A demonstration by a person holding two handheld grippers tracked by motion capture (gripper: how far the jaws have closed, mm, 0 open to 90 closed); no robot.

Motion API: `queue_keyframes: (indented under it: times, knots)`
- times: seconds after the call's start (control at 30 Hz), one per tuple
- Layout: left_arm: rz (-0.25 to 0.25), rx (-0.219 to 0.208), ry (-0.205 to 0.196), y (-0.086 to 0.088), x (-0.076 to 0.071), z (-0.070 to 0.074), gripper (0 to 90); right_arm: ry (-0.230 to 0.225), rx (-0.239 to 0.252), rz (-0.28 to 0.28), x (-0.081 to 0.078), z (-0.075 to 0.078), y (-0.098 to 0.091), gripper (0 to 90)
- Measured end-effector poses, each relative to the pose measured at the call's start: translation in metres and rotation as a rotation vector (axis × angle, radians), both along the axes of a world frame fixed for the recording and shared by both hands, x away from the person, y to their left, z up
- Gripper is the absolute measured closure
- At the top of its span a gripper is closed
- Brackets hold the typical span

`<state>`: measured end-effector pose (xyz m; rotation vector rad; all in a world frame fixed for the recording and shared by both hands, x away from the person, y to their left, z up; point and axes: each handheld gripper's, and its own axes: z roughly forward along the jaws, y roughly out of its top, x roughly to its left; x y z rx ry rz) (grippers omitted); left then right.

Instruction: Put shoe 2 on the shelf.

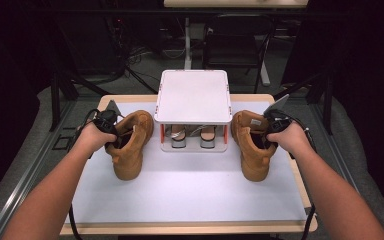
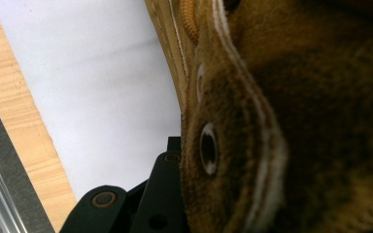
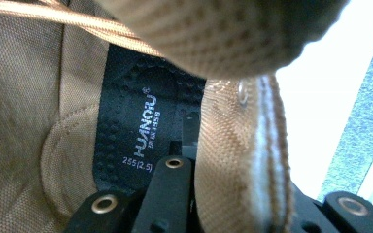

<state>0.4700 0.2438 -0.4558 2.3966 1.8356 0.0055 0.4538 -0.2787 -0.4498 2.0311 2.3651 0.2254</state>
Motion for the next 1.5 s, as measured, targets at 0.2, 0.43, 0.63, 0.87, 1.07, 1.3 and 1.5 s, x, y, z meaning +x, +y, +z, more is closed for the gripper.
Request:
queue_keyframes:
  times: [0.2, 0.43, 0.63, 0.87, 1.07, 1.3, 1.5]
  knots:
    - [0.023, -0.024, 0.002, 0.005, 0.002, 0.001, 86.5, 0.013, 0.012, -0.003, 0.001, 0.001, -0.002, 86.0]
    - [0.038, -0.032, 0.017, 0.006, 0.008, 0.006, 86.8, 0.020, 0.042, -0.034, 0.002, 0.003, -0.002, 86.2]
    - [0.047, -0.038, 0.020, 0.008, 0.009, 0.007, 86.7, 0.037, 0.050, -0.036, 0.004, 0.006, -0.004, 86.3]
    - [0.047, -0.018, 0.029, 0.007, 0.011, 0.014, 86.7, 0.034, 0.039, -0.044, 0.003, 0.011, -0.001, 86.3]
    - [0.057, -0.022, 0.019, 0.007, 0.010, 0.022, 86.6, 0.036, 0.038, -0.051, 0.004, 0.014, 0.001, 86.2]
    - [0.068, -0.026, 0.006, 0.006, 0.010, 0.033, 86.5, 0.030, 0.048, -0.062, 0.004, 0.021, 0.001, 86.2]
    - [0.088, -0.040, -0.001, 0.008, 0.011, 0.043, 86.5, 0.027, 0.050, -0.065, 0.007, 0.034, 0.000, 86.1]
